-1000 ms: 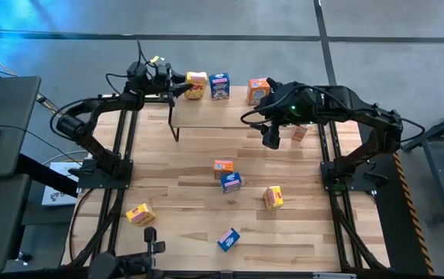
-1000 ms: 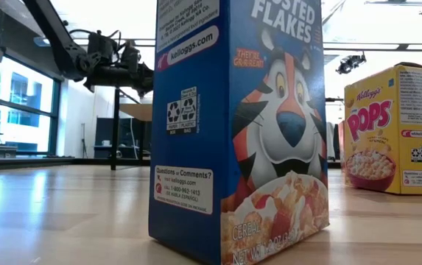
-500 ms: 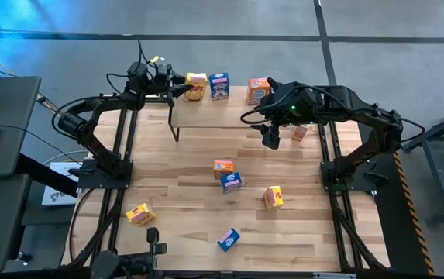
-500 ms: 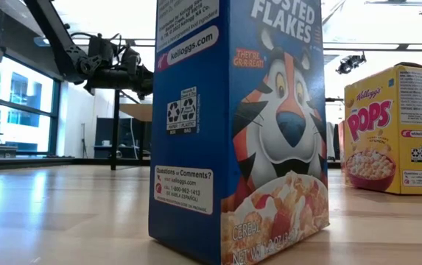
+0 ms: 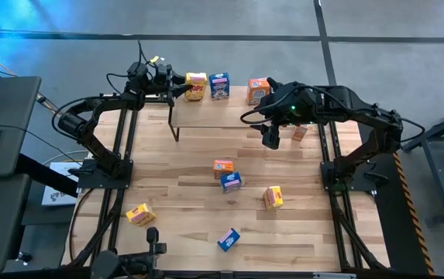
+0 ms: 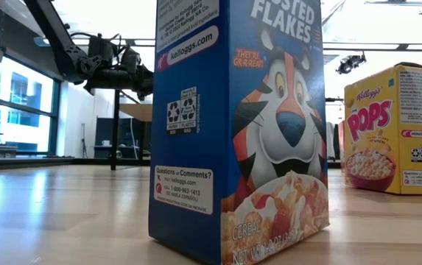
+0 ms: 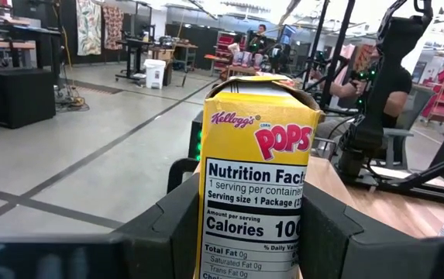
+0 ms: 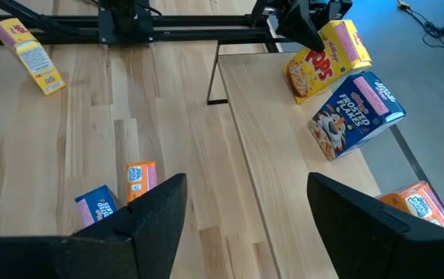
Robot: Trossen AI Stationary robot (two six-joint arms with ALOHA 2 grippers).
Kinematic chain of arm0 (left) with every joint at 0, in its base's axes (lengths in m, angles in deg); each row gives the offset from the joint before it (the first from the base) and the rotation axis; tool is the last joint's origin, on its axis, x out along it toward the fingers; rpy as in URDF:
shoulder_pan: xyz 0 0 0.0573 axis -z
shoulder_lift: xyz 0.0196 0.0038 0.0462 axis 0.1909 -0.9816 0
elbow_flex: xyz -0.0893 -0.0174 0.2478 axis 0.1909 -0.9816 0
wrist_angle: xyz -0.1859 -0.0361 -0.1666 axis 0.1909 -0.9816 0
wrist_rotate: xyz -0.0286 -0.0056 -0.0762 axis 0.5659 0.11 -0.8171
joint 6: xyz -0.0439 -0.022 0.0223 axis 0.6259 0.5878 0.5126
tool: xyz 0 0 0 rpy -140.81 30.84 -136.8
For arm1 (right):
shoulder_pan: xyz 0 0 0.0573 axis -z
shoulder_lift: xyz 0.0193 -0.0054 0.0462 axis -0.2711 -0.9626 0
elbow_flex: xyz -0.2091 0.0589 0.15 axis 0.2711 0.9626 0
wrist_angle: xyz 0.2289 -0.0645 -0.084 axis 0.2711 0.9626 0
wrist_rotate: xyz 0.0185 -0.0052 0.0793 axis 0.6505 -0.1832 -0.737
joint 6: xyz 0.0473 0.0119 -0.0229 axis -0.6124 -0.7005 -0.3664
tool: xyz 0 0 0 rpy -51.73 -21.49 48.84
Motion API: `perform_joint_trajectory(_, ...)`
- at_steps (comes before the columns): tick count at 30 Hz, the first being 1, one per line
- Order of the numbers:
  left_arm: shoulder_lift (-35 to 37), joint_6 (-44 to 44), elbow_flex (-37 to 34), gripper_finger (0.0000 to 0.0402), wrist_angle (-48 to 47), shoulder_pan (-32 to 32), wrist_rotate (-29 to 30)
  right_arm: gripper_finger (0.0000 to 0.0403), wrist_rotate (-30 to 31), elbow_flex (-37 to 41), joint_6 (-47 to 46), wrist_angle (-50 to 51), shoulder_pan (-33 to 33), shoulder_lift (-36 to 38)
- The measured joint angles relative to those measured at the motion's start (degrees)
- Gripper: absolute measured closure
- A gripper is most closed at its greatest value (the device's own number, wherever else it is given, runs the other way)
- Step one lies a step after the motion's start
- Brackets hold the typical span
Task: Stack cereal on shelf
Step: Put the bottom right yellow cereal box on the shelf
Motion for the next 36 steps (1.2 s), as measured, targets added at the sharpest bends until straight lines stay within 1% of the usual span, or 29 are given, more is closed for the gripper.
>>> perform_joint_trajectory(8,0.0,0.0,0.0,0.0244,-0.1,0.0,0.0,0.0142,0.0,0.0,0.0,0.0,0.0,0.0)
perform_joint_trajectory(16,-0.2,0.3,-0.2,0.0196,-1.2,0.0,-0.1,0.0142,0.0,0.0,0.0,0.0,0.0,0.0)
perform_joint_trajectory(20,-0.2,1.8,-0.2,0.0181,-0.9,-0.7,0.0,0.0142,0.0,0.0,0.0,0.0,0.0,0.0)
perform_joint_trajectory(24,-0.1,4.4,-0.2,0.0178,-0.3,-2.0,0.0,0.0142,0.0,0.0,0.0,0.0,0.0,0.0)
perform_joint_trajectory(28,0.3,4.6,-0.2,0.0178,-0.2,-2.7,-0.2,0.0142,0.0,0.0,0.0,0.0,0.0,0.0)
perform_joint_trajectory(36,2.3,4.7,-0.1,0.0178,-0.1,-1.8,-1.9,0.0142,0.0,0.0,0.0,0.0,0.0,0.0)
